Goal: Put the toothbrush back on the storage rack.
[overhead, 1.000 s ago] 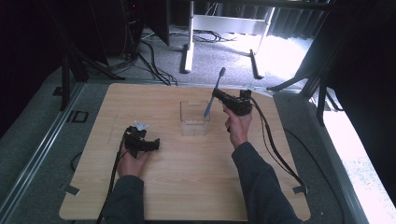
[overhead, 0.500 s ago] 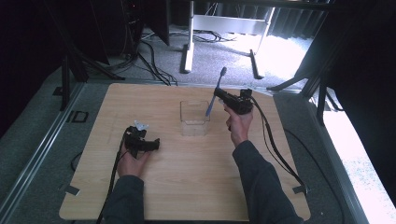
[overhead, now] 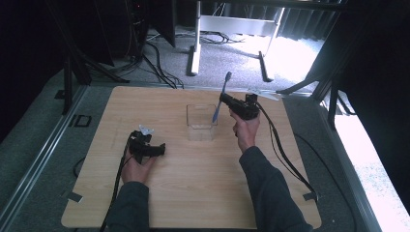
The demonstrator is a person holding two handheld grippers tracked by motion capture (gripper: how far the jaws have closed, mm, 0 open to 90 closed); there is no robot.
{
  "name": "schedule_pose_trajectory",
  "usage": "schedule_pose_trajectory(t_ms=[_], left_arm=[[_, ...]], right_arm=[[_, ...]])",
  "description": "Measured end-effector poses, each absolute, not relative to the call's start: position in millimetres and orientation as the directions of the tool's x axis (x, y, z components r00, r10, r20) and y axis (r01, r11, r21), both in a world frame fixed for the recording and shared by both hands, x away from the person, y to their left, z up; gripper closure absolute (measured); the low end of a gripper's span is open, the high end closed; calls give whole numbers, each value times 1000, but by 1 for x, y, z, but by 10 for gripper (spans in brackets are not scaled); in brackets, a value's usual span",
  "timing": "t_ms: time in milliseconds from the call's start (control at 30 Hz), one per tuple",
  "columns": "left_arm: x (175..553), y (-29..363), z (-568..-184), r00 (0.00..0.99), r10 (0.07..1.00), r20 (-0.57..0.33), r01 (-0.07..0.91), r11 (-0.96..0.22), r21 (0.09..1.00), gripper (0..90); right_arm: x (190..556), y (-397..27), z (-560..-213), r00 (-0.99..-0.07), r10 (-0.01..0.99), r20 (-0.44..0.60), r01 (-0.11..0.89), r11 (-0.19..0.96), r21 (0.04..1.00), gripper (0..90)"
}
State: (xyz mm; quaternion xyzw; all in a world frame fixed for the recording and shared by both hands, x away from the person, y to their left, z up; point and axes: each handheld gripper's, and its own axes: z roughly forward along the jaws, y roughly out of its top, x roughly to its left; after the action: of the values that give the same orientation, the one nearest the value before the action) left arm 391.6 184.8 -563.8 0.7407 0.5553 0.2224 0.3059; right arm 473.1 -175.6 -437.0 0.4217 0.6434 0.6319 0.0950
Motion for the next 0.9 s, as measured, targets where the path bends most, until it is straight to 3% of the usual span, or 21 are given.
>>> schedule_pose_trajectory(t_ms=[900], left_arm=[[392,185,-564,284,959,-11,687,-195,700,79]], right_arm=[[469,-156,-460,-647,697,310,411,-25,911,801]])
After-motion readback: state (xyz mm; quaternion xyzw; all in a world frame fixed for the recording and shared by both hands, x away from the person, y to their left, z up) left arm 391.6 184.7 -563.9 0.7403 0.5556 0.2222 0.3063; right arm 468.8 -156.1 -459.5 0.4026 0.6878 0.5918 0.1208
